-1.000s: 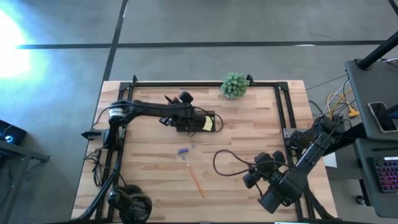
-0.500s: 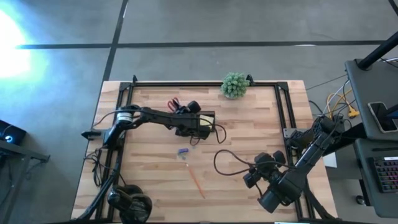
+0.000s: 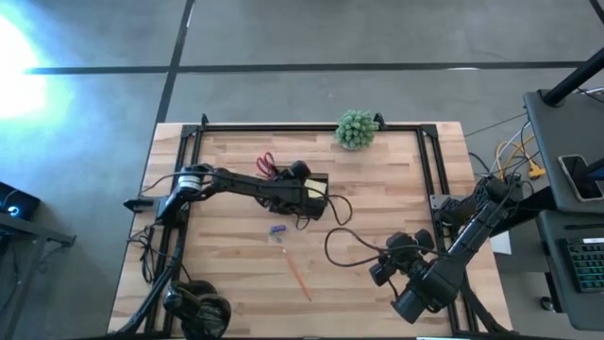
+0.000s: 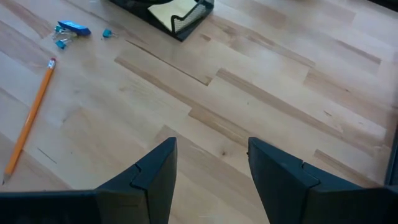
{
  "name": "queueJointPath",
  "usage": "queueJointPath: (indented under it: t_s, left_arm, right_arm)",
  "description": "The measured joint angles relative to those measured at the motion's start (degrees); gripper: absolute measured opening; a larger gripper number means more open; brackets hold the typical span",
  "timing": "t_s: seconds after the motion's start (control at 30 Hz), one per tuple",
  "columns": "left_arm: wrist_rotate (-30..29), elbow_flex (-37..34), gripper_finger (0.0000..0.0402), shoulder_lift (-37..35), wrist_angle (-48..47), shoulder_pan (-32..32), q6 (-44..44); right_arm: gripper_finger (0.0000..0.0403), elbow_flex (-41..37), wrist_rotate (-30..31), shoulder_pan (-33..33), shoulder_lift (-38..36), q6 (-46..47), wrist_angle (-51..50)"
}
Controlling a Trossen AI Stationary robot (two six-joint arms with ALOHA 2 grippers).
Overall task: Pick and place office supplies into organizer
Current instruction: Put the black pen into the desk organizer, then put the orange pencil into the desk organizer
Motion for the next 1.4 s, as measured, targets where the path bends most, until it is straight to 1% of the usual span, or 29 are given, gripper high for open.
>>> queueJointPath:
  t_s: [0.07,0.13,0.27,0.43,0.53,0.6,0.63,0.67,0.7,0.73,0.8,0.83,0.87,0.9,0.97,1.03,1.07,1.1,1.13,1.23,1.27,1.33,1.4]
  left_arm:
    - [2.23,1.23,0.0072,0.00,-0.10,-0.93,-0.87]
    - [3.27,2.34,0.0086,0.00,-0.17,-1.56,-1.98]
    - [3.20,4.01,0.0105,0.00,-0.70,-1.71,-2.92]
    - [1.94,6.68,0.0117,-0.61,-3.10,-1.69,-4.65]
    - [2.00,9.53,0.0118,-1.15,-6.47,-1.73,-8.82]
    - [4.06,11.53,0.0119,-1.77,-7.40,-1.78,-13.45]
    - [6.76,12.37,0.0119,-2.20,-7.25,-1.76,-15.88]
    - [11.19,13.11,0.0119,-2.93,-7.38,-1.75,-17.96]
    - [17.55,13.60,0.0119,-3.86,-7.32,-1.75,-19.62]
    - [25.98,13.93,0.0119,-4.60,-7.33,-1.78,-20.80]
    - [45.60,14.07,0.0118,-6.02,-6.96,-1.85,-21.03]
    - [52.26,13.92,0.0118,-6.18,-6.43,-2.23,-22.29]
    - [55.71,13.74,0.0118,-6.25,-5.45,-2.72,-24.95]
    - [56.16,13.42,0.0118,-6.25,-4.28,-3.26,-28.82]
    - [55.74,12.29,0.0118,-6.25,-1.18,-4.02,-39.97]
    - [56.52,10.22,0.0118,-6.27,4.84,-4.83,-49.66]
    - [57.52,9.27,0.0118,-6.26,7.56,-5.49,-50.12]
    - [58.11,8.46,0.0118,-6.16,9.46,-6.62,-46.71]
    - [58.63,7.69,0.0118,-6.14,10.51,-8.26,-40.87]
    - [58.05,5.32,0.0118,-6.27,9.04,-13.81,-19.15]
    - [56.81,4.38,0.0118,-6.27,8.09,-15.41,-14.46]
    - [52.97,2.11,0.0118,-6.27,9.23,-17.45,-9.78]
    - [52.10,-0.89,0.0118,-6.27,12.40,-18.44,-9.32]
  right_arm:
    - [0.0187,0.00,0.00,0.00,0.00,-0.01,0.00]
    - [0.0187,0.00,0.02,0.00,0.00,-0.01,0.00]
    - [0.0187,0.00,0.03,0.00,0.00,-0.04,0.02]
    - [0.0187,0.00,0.04,0.00,0.00,-0.10,0.02]
    - [0.0187,0.00,0.04,0.00,0.00,-0.13,0.02]
    - [0.0187,0.00,0.04,0.00,0.00,-0.14,0.02]
    - [0.0187,0.00,0.04,0.00,0.00,-0.09,0.02]
    - [0.0187,0.00,0.04,0.00,0.00,-0.05,0.03]
    - [0.0187,0.00,0.04,0.00,0.00,-0.03,0.05]
    - [0.0187,0.00,-0.16,0.00,0.00,-0.01,0.11]
    - [0.0187,0.00,-0.85,0.00,-0.05,-0.07,0.21]
    - [0.0187,0.00,-1.61,0.00,-0.16,-0.18,0.29]
    - [0.0187,0.00,-2.19,0.00,-0.31,-0.25,0.31]
    - [0.0187,0.00,-2.67,0.00,-0.53,-0.35,0.30]
    - [0.0187,0.00,-3.28,0.00,-0.83,-0.39,0.29]
    - [0.0187,0.00,-3.41,0.00,-1.03,-0.51,0.28]
    - [0.0187,0.00,-3.41,0.00,-1.11,-0.86,0.24]
    - [0.0187,0.00,-3.41,0.00,-1.18,-1.14,0.24]
    - [0.0187,0.00,-3.44,0.00,-1.24,-1.52,0.20]
    - [0.0187,0.00,-3.53,0.00,-1.53,-2.71,0.24]
    - [0.0187,0.00,-3.70,0.00,-1.69,-3.00,0.23]
    - [0.0187,0.00,-4.47,0.00,-1.91,-3.40,0.28]
    - [0.0187,0.00,-4.88,0.00,-2.20,-3.26,0.58]
